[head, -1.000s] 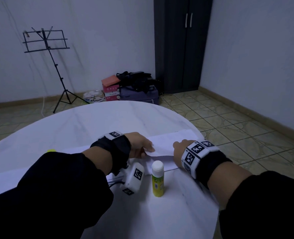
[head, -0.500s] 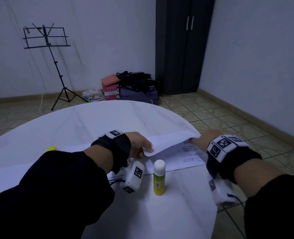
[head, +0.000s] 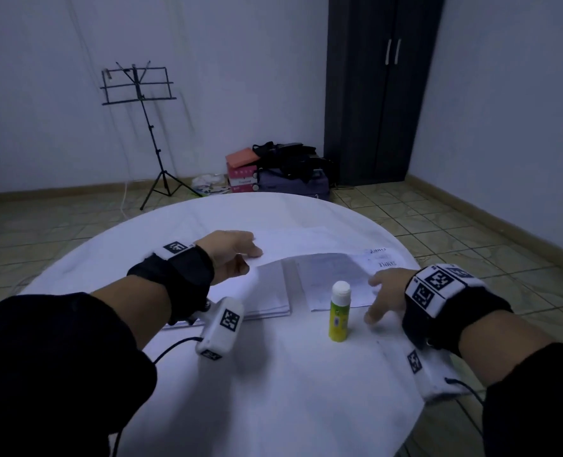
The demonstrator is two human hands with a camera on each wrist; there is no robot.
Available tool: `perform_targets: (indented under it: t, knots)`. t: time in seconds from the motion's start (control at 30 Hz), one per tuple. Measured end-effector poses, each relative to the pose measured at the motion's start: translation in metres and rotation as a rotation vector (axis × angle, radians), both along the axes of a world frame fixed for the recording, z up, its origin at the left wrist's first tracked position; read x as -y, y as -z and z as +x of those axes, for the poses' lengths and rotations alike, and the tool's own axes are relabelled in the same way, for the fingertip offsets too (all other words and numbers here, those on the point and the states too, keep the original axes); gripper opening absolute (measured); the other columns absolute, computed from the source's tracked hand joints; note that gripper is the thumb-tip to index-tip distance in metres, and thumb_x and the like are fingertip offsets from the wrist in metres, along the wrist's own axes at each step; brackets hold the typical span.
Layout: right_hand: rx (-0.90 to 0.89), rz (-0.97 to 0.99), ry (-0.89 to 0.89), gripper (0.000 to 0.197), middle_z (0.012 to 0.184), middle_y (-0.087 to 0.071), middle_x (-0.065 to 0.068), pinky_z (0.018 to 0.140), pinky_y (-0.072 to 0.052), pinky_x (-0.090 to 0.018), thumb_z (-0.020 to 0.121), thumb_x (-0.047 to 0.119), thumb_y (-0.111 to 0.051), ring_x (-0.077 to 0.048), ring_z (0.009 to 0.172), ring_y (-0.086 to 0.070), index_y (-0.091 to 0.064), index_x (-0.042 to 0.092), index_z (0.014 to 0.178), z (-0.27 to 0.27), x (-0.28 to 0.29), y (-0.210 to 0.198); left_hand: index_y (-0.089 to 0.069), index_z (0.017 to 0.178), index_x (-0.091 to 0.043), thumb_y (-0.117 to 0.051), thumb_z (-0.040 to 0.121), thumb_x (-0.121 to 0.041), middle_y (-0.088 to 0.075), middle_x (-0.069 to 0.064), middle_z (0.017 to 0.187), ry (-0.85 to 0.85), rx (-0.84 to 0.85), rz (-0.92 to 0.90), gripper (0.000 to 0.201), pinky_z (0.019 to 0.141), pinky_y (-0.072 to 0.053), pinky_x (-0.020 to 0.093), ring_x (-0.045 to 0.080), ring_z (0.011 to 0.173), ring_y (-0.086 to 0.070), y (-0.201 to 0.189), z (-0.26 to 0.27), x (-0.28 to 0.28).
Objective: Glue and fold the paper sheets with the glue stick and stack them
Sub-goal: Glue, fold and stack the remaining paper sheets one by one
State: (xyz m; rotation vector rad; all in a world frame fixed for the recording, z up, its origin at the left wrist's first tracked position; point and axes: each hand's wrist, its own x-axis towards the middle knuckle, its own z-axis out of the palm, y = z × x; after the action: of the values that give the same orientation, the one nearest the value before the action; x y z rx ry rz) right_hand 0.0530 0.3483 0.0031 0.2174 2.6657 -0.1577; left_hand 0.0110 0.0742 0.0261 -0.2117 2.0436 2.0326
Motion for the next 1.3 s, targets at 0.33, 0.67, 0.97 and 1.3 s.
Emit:
perform_targets:
  t: [0.33, 0.67, 0.97, 1.3]
  knots:
    - [-0.066, -0.409, 0.011, 0.044, 0.12, -0.063, 0.002, 0.105, -0.034, -0.035, 0.065, 0.045, -0.077, -0.022, 0.117, -0.053, -0.067, 0.032, 0.106, 0.035, 0.034, 0.014, -0.047, 0.139, -0.017, -0.071, 0.06, -0.007, -0.065, -0.001, 0.11, 0.266, 0.089, -0.417, 0.083, 0.065, -0.046, 0.025, 0.019, 0.086, -0.059, 0.022, 0.101, 0.112]
    - [-0.289, -0.44, 0.064, 0.02, 0.08, -0.057, -0.01, 0.062, -0.045, -0.031, 0.093, 0.026, -0.047, -0.028, 0.072, -0.053, -0.053, 0.011, 0.081, 0.055, 0.077, 0.002, -0.027, 0.149, -0.03, -0.076, 0.077, -0.039, -0.031, 0.003, 0.15, 0.489, 0.006, -1.278, 0.087, 0.104, -0.036, 0.027, 0.022, 0.131, -0.041, 0.047, 0.145, 0.115]
    - [-0.441, -0.81, -0.025, 0.015, 0.079, -0.056, -0.007, 0.053, -0.039, -0.026, 0.084, 0.016, -0.065, -0.02, 0.064, -0.05, -0.058, 0.016, 0.096, 0.065, 0.156, -0.019, -0.04, 0.135, -0.04, -0.065, 0.077, -0.056, -0.039, -0.012, 0.138, 0.766, -0.117, -1.563, 0.065, 0.102, -0.031, 0.043, 0.025, 0.13, -0.031, 0.041, 0.164, 0.117]
    - [-0.383, -0.506, -0.237, 0.034, 0.066, -0.049, -0.001, 0.055, -0.035, -0.027, 0.084, 0.039, -0.061, -0.02, 0.069, -0.05, -0.048, 0.014, 0.065, 0.047, 0.264, -0.004, -0.044, 0.127, -0.036, -0.059, 0.077, -0.059, -0.041, -0.005, 0.136, 0.774, -0.171, -1.578, 0.057, 0.096, -0.033, 0.042, 0.028, 0.125, -0.039, 0.05, 0.16, 0.111]
